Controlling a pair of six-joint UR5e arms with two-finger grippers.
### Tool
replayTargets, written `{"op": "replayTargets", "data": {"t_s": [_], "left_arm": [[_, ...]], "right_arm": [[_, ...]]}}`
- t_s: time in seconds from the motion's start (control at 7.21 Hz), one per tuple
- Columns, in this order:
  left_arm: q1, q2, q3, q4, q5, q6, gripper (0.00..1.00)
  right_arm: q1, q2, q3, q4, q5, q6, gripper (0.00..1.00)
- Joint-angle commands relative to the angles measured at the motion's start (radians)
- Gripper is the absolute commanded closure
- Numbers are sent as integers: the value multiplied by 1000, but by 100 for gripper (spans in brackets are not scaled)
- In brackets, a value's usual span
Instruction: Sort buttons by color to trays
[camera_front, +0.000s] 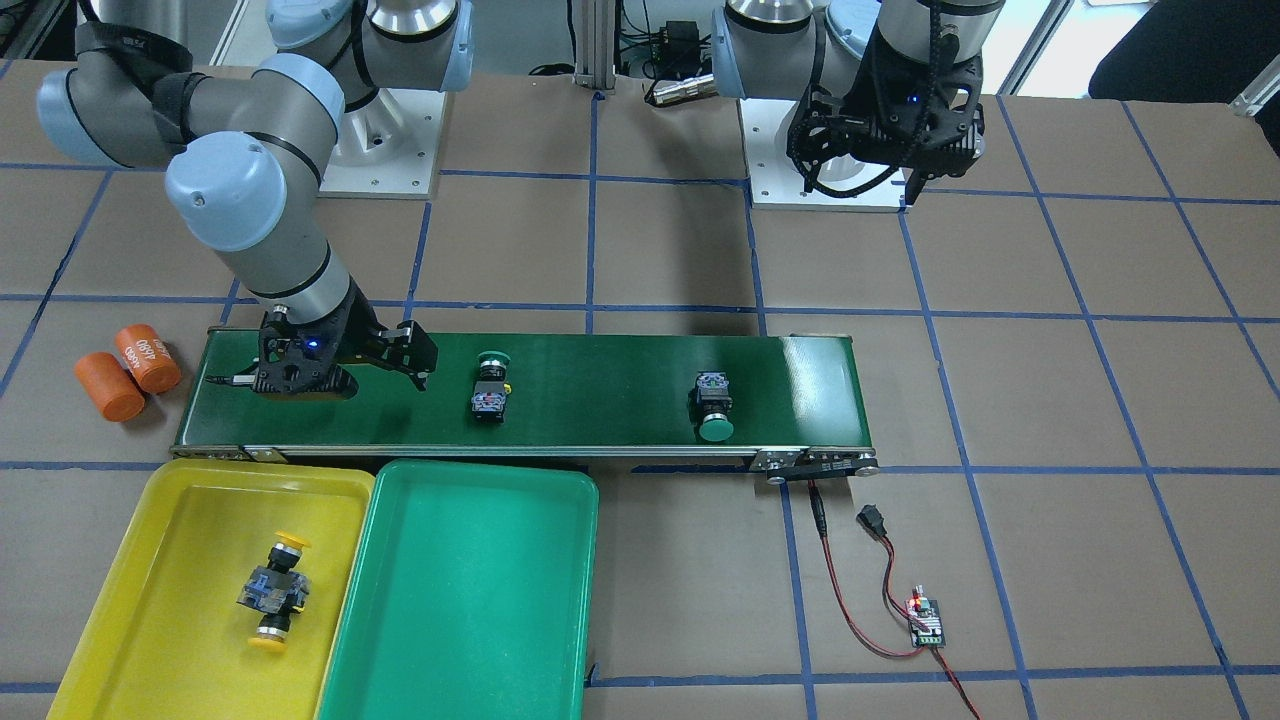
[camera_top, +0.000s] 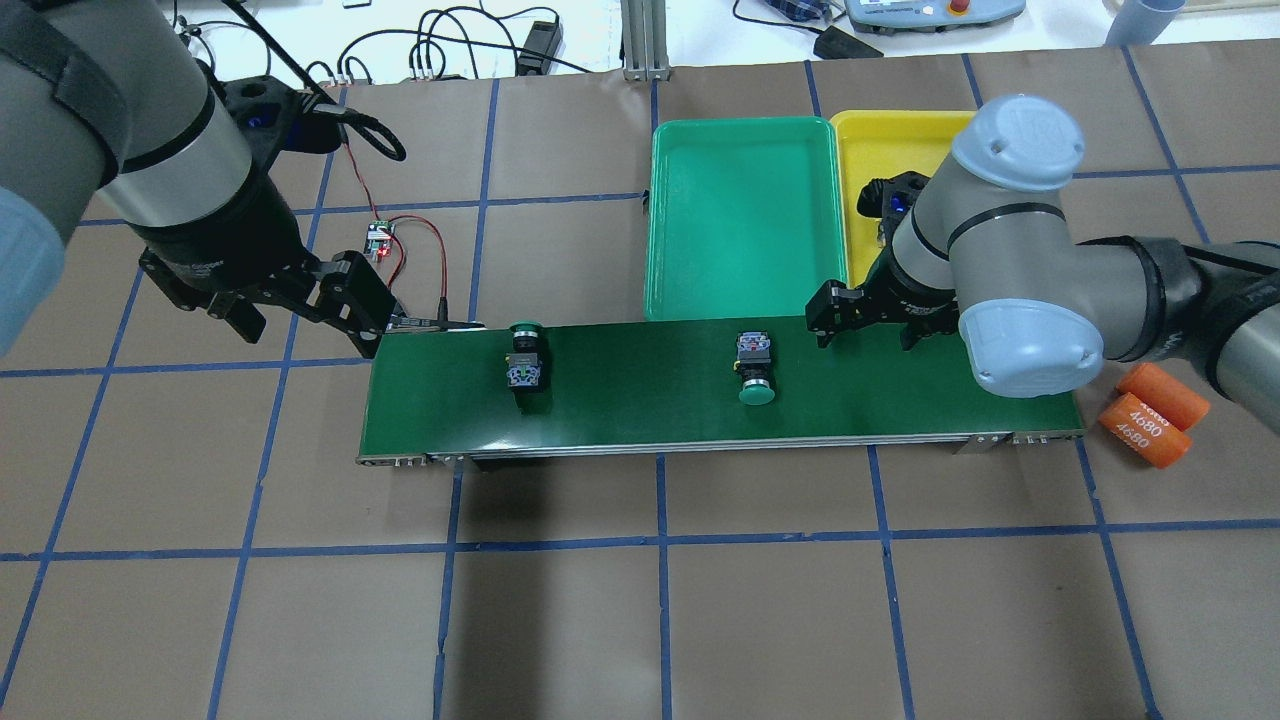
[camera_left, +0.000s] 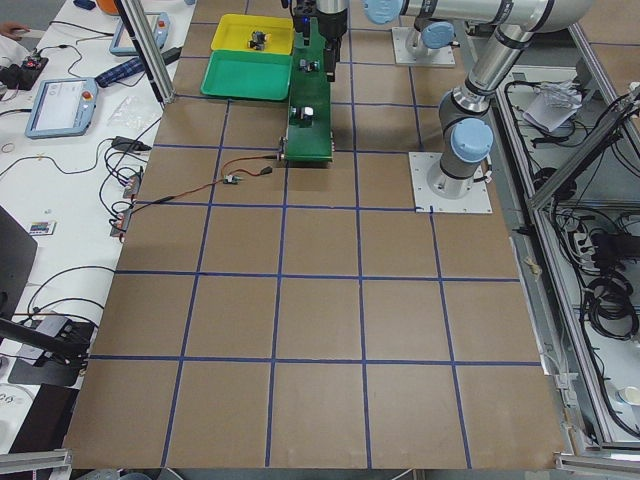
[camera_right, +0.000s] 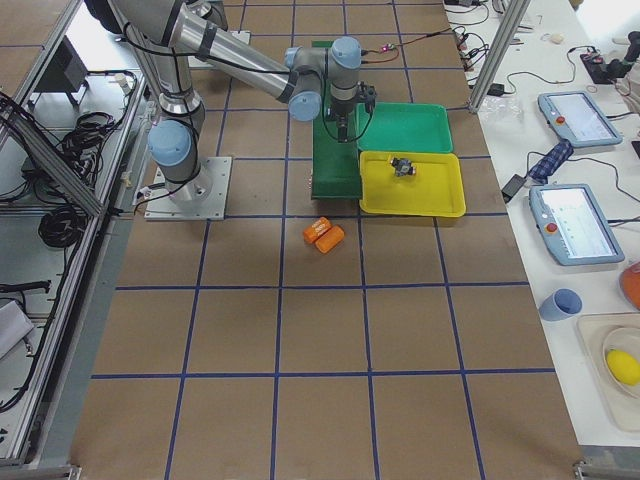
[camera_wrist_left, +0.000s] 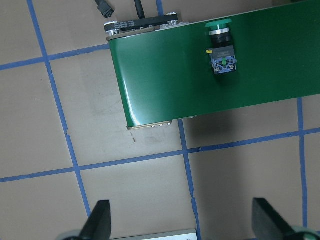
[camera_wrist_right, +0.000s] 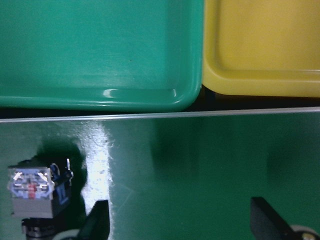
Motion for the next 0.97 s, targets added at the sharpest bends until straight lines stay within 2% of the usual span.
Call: {"op": "replayTargets", "data": {"t_s": [0.0,0.83], "left_arm": [[0,1,-20,21,-6,-3,0],[0,7,-61,78,-6,1,0]], "right_arm": [[10,-3,16,-23,46,39,0],[56,-25,47,-34,47,123,0]]}}
